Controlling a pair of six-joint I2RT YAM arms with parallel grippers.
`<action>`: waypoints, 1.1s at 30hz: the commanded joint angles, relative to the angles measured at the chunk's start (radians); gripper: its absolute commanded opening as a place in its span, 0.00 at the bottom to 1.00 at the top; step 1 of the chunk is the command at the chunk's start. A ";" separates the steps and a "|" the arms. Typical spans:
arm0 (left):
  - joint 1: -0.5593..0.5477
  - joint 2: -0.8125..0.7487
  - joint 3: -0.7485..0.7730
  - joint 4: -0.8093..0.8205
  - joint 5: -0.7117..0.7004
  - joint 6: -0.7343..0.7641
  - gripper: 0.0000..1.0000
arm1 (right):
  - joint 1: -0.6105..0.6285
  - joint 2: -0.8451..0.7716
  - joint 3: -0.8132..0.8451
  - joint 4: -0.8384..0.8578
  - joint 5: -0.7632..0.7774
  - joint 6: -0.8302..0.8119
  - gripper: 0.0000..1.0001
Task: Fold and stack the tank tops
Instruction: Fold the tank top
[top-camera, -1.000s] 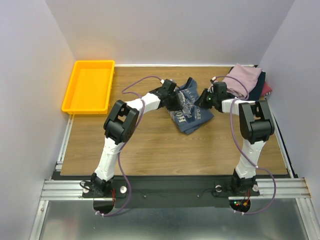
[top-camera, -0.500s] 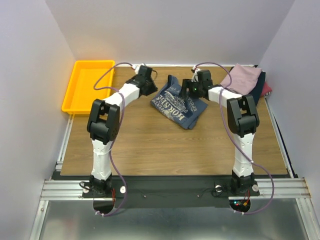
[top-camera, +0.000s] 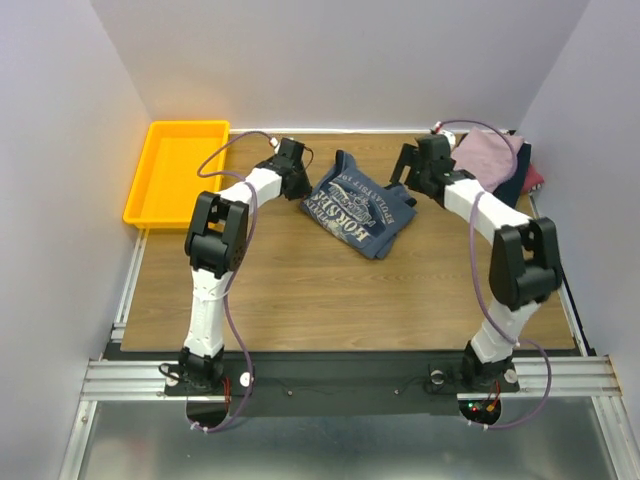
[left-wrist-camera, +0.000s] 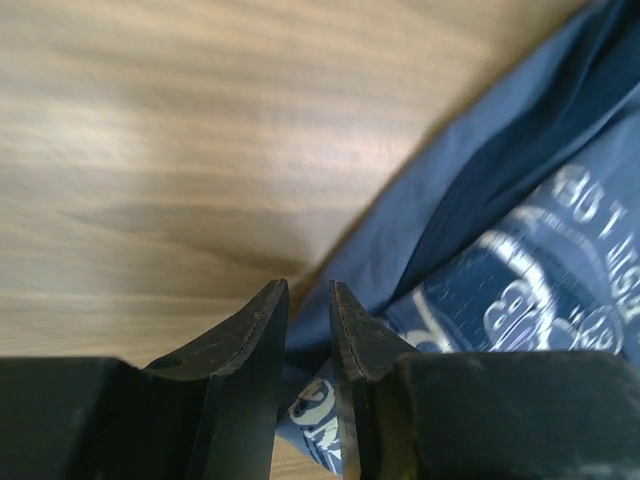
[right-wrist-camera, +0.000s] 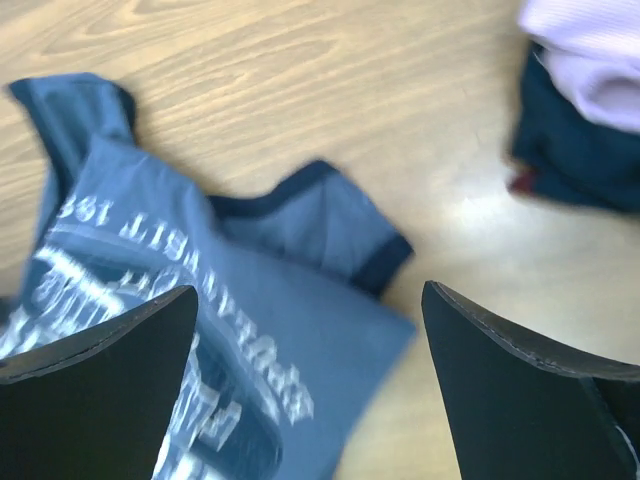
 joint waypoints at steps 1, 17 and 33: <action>0.002 -0.029 -0.072 0.056 0.070 -0.009 0.34 | 0.019 -0.143 -0.200 -0.013 -0.029 0.135 1.00; -0.167 -0.324 -0.633 0.307 0.047 -0.225 0.01 | 0.059 -0.005 -0.279 0.108 -0.059 0.169 0.69; -0.370 -0.704 -0.898 0.320 0.024 -0.298 0.23 | 0.043 0.166 0.160 0.052 -0.099 -0.111 0.94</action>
